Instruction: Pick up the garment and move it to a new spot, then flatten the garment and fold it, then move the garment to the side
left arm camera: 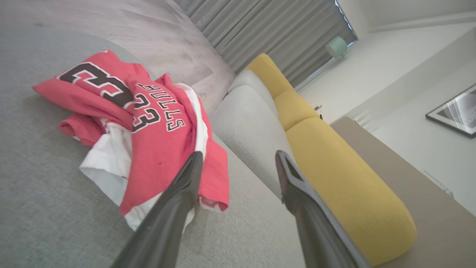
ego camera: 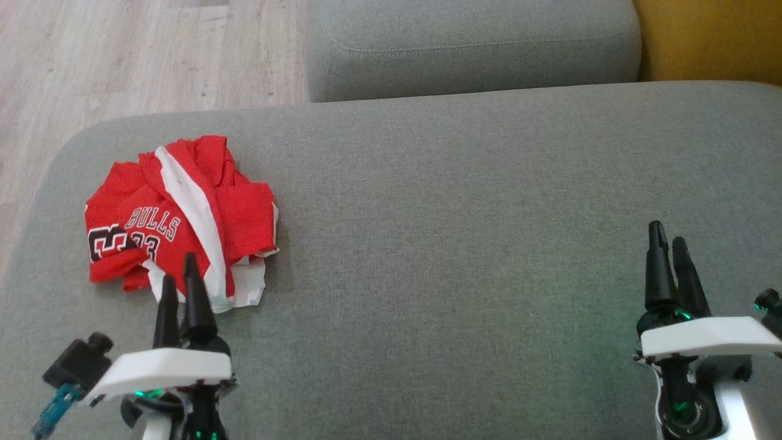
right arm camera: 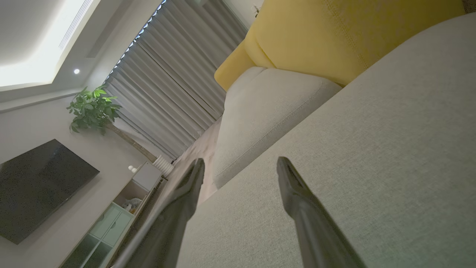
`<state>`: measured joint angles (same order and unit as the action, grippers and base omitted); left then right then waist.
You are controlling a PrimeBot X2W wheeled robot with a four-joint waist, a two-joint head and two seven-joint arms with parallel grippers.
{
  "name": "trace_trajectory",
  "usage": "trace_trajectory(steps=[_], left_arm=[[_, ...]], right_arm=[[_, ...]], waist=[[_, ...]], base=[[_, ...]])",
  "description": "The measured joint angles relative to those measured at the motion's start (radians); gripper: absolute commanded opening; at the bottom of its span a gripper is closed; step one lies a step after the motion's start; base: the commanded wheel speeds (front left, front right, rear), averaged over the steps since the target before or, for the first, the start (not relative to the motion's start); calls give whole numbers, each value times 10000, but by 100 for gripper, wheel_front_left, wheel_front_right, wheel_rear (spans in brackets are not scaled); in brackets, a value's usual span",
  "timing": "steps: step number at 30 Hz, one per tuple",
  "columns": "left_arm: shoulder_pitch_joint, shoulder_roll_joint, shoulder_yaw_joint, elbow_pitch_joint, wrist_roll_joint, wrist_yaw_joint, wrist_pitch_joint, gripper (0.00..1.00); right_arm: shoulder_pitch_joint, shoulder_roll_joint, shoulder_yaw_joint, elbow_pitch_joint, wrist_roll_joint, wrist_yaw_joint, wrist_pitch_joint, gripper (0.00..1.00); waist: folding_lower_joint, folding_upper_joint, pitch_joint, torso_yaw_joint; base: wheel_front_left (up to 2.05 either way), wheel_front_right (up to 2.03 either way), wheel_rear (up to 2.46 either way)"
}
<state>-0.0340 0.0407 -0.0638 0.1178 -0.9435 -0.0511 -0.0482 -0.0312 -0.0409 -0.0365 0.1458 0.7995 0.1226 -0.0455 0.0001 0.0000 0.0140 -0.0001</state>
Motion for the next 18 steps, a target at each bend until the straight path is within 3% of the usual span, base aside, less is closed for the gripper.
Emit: trace_trajectory(steps=[12, 18], left_arm=[[-35, 221, -1087, -10, 2286, 0, -366, 100], [-345, 556, -1841, 48, 3348, 339, -516, 100]], right_arm=[[0, 0, 332, -251, -2117, 0, -374, 100], [2, -2, 451, -360, -3216, 0, -529, 100]], waist=[[0, 0, 32, -8], [0, 0, 29, 45]], base=[[0, 0, 0], [0, 0, 0]])
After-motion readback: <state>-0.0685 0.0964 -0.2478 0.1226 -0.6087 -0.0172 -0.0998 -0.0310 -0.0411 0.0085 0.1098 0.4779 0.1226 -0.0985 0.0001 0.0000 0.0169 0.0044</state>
